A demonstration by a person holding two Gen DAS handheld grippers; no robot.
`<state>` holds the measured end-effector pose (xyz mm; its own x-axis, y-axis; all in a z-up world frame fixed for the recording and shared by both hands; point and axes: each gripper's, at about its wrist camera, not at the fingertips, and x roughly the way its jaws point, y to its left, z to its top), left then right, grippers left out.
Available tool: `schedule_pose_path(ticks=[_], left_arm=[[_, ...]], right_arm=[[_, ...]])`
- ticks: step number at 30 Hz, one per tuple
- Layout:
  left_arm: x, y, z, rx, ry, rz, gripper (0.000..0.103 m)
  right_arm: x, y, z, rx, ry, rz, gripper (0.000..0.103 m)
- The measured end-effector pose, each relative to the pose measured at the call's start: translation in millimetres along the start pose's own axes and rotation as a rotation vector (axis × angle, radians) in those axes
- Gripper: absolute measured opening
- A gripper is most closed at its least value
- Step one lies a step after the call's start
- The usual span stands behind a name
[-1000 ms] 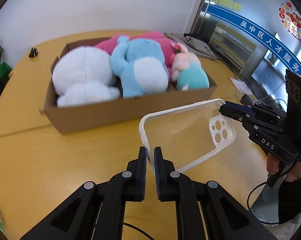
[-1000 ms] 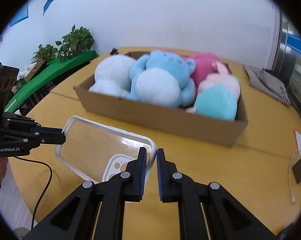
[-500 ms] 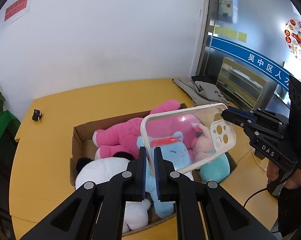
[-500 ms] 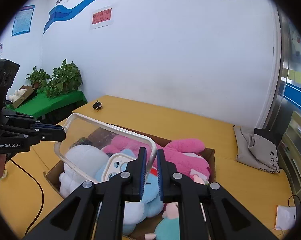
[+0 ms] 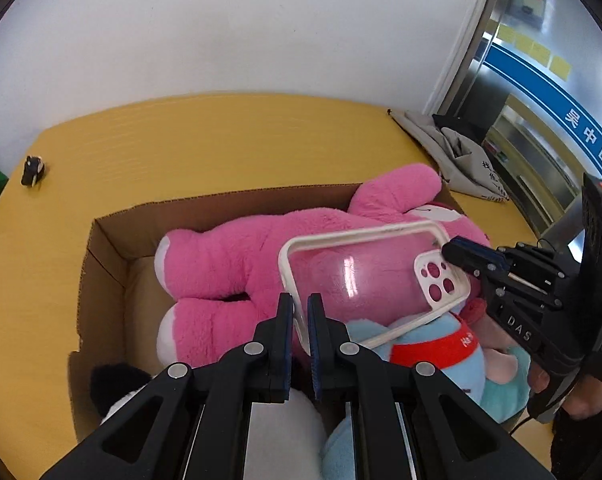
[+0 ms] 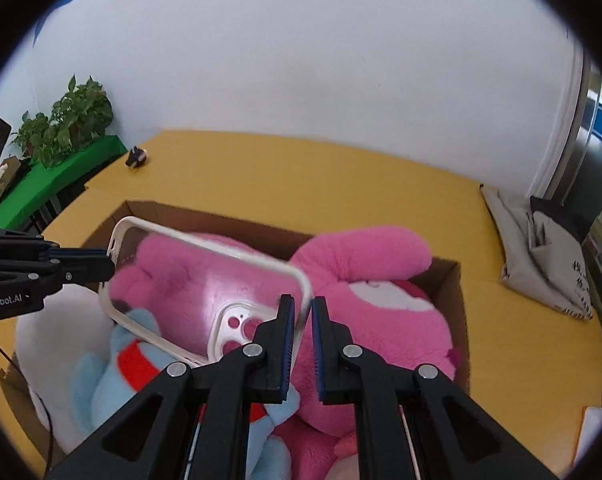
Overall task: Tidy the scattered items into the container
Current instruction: 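Lift the phone case and lower it onto the plush toys in the box, then open both grippers and withdraw them from the box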
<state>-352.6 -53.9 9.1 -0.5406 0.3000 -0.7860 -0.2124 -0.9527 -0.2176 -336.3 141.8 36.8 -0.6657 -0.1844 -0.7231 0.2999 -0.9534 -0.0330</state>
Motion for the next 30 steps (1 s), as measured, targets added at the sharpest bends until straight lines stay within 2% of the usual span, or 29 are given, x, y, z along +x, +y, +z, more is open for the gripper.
schedule_pose_path(ticks=[3,4,5,6,7,8,9,14,19,23,30], left_arm=[[-11.8,-3.3,-6.8,-0.015,-0.022,-0.020,0.014],[-19.2,-5.9,-8.9,-0.011,-0.036,-0.015,0.018],[-25.9,-6.8,-9.7,-0.008,-0.054,-0.002,0.034],[-36.8,-8.6,-12.1,-0.008,-0.085,0.019,0.055],[-50.4,-11.2,-15.8,-0.011,-0.123,0.036,0.064],[-62.5,-11.5,-18.5,-0.015,-0.158,0.042,0.077],[-78.3,-13.7,-23.9,-0.021,-0.196,0.043,0.086],[-148.6,-36.2,-60.4,-0.015,-0.330,0.056,0.102],[-195.9,-62.3,-111.3,-0.009,-0.399,0.051,0.103],[-205.5,-77.3,-150.4,-0.010,-0.393,0.076,0.103],[-194.4,-83.3,-210.4,-0.104,-0.383,0.121,0.103]], right_arm=[[0.5,4.2,-12.5,-0.019,0.005,-0.014,0.010],[-5.4,5.6,-13.9,-0.027,-0.005,-0.026,0.015],[-14.1,7.7,-14.9,-0.039,-0.023,-0.054,0.029],[-24.9,9.6,-16.2,-0.047,-0.050,-0.083,0.040],[-35.8,9.5,-17.3,-0.047,-0.079,-0.105,0.065],[-47.3,8.3,-17.9,-0.040,-0.109,-0.118,0.079],[-60.1,8.6,-19.0,-0.035,-0.137,-0.126,0.079],[-130.2,20.0,-30.3,-0.034,-0.252,-0.155,0.079],[-187.6,29.5,-60.3,-0.018,-0.322,-0.169,0.079],[-211.3,33.3,-100.2,0.024,-0.296,-0.138,0.079],[-221.7,38.7,-158.8,0.073,-0.216,-0.156,0.079]])
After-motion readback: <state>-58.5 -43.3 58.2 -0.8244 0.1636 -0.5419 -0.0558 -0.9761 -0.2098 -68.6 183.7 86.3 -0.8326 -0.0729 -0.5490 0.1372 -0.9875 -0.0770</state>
